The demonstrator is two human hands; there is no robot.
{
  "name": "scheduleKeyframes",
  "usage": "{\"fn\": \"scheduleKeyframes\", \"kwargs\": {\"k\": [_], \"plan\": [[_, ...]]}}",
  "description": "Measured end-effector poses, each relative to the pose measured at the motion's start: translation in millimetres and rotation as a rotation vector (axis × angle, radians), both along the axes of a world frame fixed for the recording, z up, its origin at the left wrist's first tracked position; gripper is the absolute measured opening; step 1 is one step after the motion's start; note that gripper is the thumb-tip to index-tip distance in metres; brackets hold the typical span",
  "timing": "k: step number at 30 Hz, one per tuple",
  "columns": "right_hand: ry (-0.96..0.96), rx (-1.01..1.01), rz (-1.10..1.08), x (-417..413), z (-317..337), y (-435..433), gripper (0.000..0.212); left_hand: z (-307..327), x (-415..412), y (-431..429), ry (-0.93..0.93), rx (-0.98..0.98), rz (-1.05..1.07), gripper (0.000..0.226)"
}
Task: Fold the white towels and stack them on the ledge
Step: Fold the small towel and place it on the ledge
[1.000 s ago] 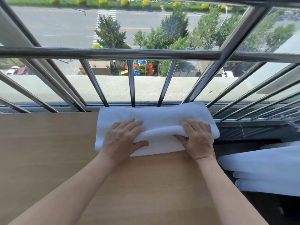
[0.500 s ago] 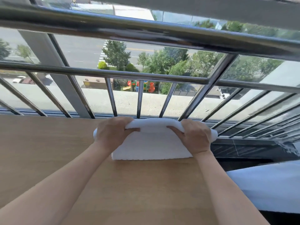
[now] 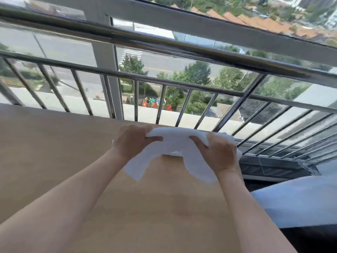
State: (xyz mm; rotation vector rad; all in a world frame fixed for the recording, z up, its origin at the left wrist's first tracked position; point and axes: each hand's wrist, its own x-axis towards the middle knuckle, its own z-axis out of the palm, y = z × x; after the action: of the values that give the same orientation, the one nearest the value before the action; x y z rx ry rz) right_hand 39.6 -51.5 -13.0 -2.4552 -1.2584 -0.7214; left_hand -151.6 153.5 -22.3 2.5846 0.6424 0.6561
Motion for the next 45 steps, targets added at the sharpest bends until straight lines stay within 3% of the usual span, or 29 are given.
{"fn": "scheduleKeyframes", "kwargs": {"k": [4,16,21,27,32,39,45], "plan": [[0.022,-0.029,0.048,-79,14,20,0.068,7,-87,9,0.002,-0.051,0.052,0.054],[0.068,0.0,0.349,-313,40,126,0.067,40,-371,51,-0.013,0.08,0.361,0.054],[0.104,-0.023,0.448,-382,46,182,0.08,48,-451,75,-0.038,0.073,0.511,0.059],[0.153,-0.036,0.515,-440,48,262,0.083,48,-517,130,-0.007,0.235,0.684,0.065],[0.203,0.055,0.563,-481,55,342,0.062,59,-555,194,-0.004,0.287,0.718,0.069],[0.292,0.067,0.554,-519,53,469,0.087,87,-603,314,0.063,0.381,0.756,0.075],[0.265,0.068,0.578,-544,83,552,0.083,107,-632,400,0.094,0.401,0.835,0.077]]}}
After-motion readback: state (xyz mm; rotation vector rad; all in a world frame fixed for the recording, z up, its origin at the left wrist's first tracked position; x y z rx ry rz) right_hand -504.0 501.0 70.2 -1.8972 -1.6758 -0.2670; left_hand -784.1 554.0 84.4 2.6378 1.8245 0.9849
